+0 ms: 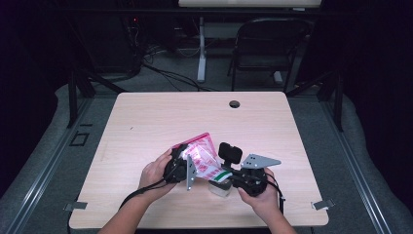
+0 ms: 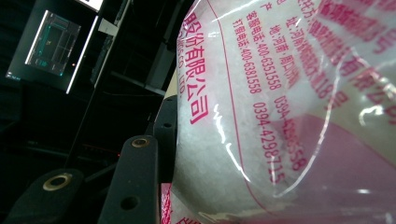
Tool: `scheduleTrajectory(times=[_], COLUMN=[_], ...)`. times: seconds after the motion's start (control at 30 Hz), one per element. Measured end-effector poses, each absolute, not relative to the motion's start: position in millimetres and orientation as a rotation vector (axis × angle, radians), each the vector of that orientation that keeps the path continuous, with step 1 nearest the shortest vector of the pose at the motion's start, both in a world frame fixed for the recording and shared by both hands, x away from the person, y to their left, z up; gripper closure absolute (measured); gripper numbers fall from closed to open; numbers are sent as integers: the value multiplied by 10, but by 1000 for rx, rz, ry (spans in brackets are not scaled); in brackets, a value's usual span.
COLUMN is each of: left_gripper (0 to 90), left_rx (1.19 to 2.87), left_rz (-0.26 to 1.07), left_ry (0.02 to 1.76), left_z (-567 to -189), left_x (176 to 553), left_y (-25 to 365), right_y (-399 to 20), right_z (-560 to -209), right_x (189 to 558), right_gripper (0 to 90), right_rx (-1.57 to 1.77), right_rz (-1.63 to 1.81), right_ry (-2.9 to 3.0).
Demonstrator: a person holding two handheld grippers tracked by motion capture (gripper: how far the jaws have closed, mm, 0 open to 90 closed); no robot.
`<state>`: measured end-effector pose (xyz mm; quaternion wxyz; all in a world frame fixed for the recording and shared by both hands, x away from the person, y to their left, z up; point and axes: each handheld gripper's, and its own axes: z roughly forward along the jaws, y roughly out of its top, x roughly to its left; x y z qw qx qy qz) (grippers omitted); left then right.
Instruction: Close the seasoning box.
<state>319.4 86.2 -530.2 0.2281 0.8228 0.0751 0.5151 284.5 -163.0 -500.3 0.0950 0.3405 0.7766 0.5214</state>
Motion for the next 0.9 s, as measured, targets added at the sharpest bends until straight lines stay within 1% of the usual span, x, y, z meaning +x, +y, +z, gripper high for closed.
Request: scheduleTrajectory(times=[0.53, 0.9], left_gripper=[628, 631], left_rx=[2274, 2258], left_rz=[1440, 1485], left_ry=[183, 165], left_z=[-5303, -5284], left_x=[3184, 3159], left_y=[864, 869], right_y=[-1626, -1620], right_z=[-5014, -5000], right_x=[2850, 2844], right_gripper=[898, 897], right_rx=[1012, 1016], right_rz=[1546, 1551], right_ry=[2306, 2318])
